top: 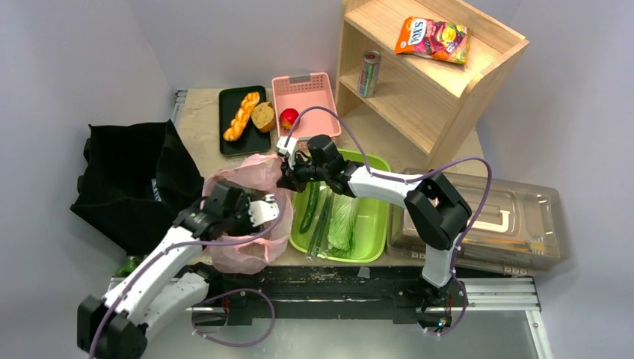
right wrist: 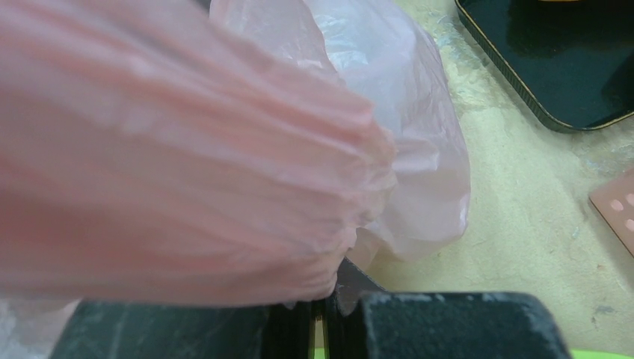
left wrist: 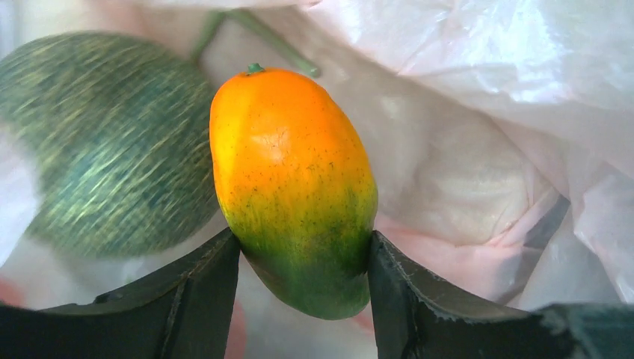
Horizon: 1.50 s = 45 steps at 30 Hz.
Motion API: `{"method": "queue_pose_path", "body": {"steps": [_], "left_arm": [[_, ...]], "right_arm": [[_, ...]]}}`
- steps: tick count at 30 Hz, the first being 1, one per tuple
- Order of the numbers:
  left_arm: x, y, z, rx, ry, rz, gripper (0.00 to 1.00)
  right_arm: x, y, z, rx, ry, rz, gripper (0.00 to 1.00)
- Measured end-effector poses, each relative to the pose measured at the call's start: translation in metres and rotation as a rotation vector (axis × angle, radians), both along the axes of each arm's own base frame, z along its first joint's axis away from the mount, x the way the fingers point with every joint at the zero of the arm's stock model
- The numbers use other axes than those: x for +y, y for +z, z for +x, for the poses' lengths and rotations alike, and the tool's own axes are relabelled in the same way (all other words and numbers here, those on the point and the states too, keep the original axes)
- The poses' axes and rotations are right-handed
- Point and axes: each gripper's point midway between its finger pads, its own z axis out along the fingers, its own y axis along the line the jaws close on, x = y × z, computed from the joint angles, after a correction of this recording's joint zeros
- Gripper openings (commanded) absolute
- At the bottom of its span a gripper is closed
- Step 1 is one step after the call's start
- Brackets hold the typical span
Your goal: Untie the knot of the grocery bags and take out the mixed food
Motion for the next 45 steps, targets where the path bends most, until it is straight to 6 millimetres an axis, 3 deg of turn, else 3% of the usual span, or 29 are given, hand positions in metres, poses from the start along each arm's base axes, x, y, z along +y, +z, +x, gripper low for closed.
{"method": "queue_pose_path", "body": {"steps": [4,8,10,13,15,17,19,20,24,27,30,33,37,40,43,45], "left_arm": [[0.015,0.039,-0.002,-0.083,0.074,-0.095,0.0],[0.014,0.075,-0.011,-0.15,0.074,-0.18,0.0],[0.008,0.1,-0.013,-0.18,0.07,-0.236,0.0],[-0.009,0.157,-0.006,-0.232,0.077,-0.365,0.0],[-0.024,0.21,0.007,-0.285,0.089,-0.48,0.0],[-0.037,0.257,0.024,-0.33,0.103,-0.577,0.0],[-0.047,0.292,0.043,-0.356,0.12,-0.643,0.0],[-0.052,0.321,0.054,-0.402,0.125,-0.69,0.0],[-0.074,0.337,0.125,-0.372,0.179,-0.7,0.0],[-0.09,0.327,0.181,-0.339,0.216,-0.686,0.0],[-0.102,0.286,0.24,-0.256,0.279,-0.651,0.0],[-0.107,0.245,0.283,-0.182,0.33,-0.618,0.0],[-0.116,0.207,0.33,-0.139,0.36,-0.596,0.01],[-0.12,0.178,0.344,-0.103,0.369,-0.575,0.06],[-0.122,0.15,0.355,-0.068,0.379,-0.554,0.19],[-0.125,0.136,0.364,-0.058,0.381,-0.549,0.54]], "right_arm": [[0.0,0.0,0.0,-0.004,0.002,-0.001,0.0],[0.0,0.0,0.0,-0.008,0.004,-0.002,0.0],[0.0,0.0,0.0,-0.01,0.005,-0.002,0.0],[-0.001,0.0,0.0,-0.012,0.006,-0.003,0.0],[-0.002,0.0,-0.001,-0.014,0.007,-0.004,0.0],[-0.002,0.001,-0.002,-0.014,0.007,-0.003,0.0],[-0.002,0.001,-0.002,-0.014,0.007,-0.003,0.0],[-0.003,0.0,-0.002,-0.014,0.007,-0.003,0.0],[-0.004,-0.004,-0.002,-0.022,0.005,-0.003,0.0],[-0.008,-0.011,-0.004,-0.035,0.006,-0.008,0.0],[-0.016,-0.02,-0.007,-0.056,-0.001,-0.023,0.0],[-0.022,-0.024,-0.007,-0.091,-0.01,-0.028,0.0],[-0.024,-0.026,-0.003,-0.125,-0.021,-0.031,0.0],[-0.023,-0.023,0.0,-0.14,-0.033,-0.024,0.0],[-0.023,-0.023,0.001,-0.141,-0.036,-0.024,0.0],[-0.023,-0.022,0.002,-0.141,-0.037,-0.023,0.0]]}}
